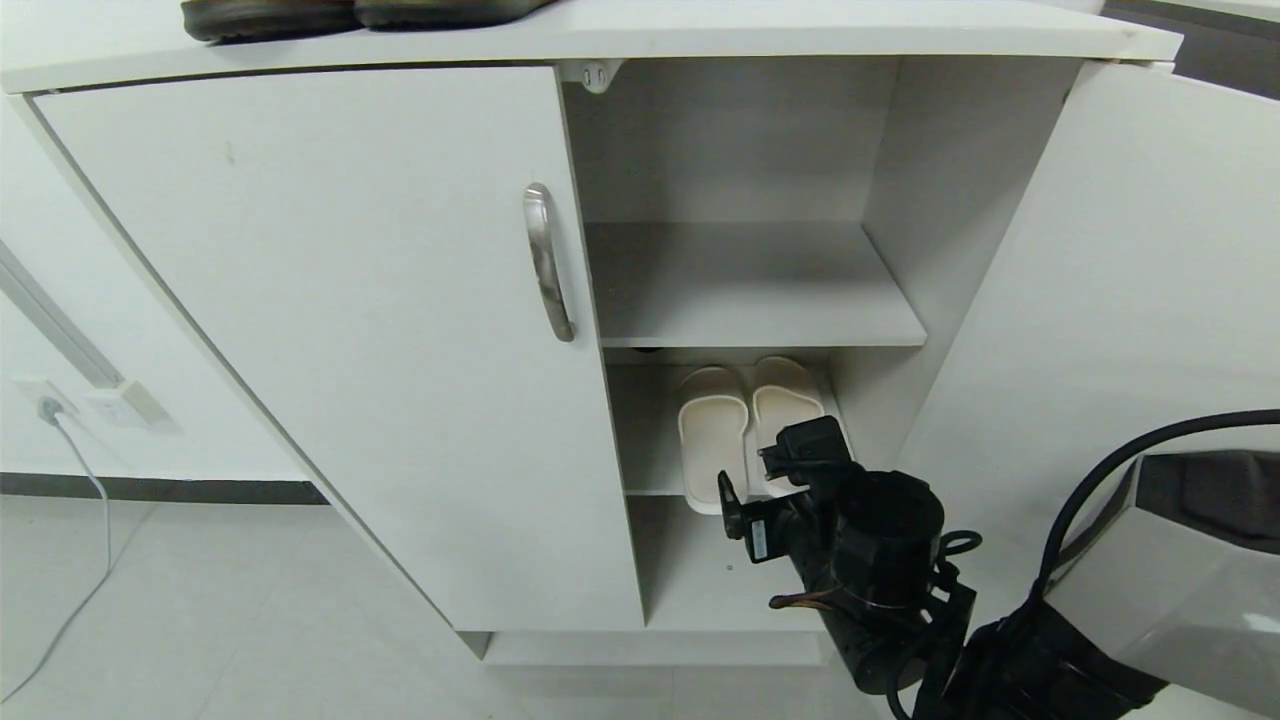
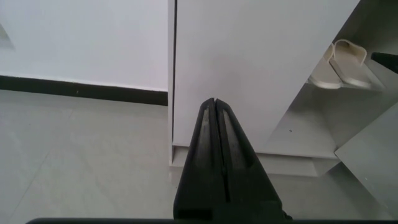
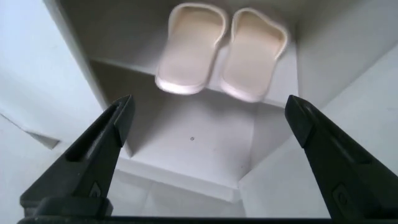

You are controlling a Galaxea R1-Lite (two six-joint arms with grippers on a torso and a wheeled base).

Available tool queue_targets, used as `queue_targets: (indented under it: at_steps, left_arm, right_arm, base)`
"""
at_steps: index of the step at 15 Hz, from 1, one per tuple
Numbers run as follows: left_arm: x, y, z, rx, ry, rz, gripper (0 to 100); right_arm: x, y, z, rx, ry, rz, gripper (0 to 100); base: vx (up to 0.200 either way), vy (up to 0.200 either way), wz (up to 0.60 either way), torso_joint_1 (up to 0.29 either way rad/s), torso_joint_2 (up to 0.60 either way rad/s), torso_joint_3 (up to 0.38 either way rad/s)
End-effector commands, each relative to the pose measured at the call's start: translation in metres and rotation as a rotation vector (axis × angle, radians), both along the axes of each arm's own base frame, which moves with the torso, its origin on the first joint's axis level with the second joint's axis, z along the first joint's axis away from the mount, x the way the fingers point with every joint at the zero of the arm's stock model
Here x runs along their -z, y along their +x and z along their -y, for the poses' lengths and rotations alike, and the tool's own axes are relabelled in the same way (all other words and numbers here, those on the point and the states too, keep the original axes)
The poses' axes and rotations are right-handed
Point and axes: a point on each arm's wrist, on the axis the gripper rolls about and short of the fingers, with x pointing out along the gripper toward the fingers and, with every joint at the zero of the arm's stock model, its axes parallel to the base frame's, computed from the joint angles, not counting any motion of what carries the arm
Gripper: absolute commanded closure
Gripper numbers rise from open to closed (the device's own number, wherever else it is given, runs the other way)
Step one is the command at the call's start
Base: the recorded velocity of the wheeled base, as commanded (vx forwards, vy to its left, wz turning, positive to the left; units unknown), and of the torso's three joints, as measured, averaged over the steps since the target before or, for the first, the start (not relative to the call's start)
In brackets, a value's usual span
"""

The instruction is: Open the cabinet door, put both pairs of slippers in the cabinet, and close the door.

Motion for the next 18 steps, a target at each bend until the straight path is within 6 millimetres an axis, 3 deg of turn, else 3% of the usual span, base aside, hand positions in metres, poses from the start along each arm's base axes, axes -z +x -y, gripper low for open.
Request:
queue_targets:
  at_steps: [1, 5, 18]
  left_arm:
    - [0.0, 0.0001, 0.0, -0.001, -0.001, -0.002, 100]
    - [0.0001, 0.0, 0.0, -0.001, -0.001, 0.0, 100]
    - [-0.0004, 0.0, 0.0001, 0.002, -0.001, 0.0, 100]
  right_arm:
    - [-0.0052, -0.0005, -0.0009, -0.002, 0.011, 0.012, 0]
    - [-0.0037, -0.0011, -0.0004, -0.004, 0.006, 0.009, 0]
    - [0.0011, -0.0006, 0.0008, 0.001, -0.004, 0.0, 0]
  base:
    - [-0.2, 0.0, 0.0, 0.007, 0.01, -0.002]
    - [-0.2, 0.0, 0.0, 0.0, 0.0, 0.002]
    - [0.0, 0.0, 0.0, 0.0, 0.0, 0.0]
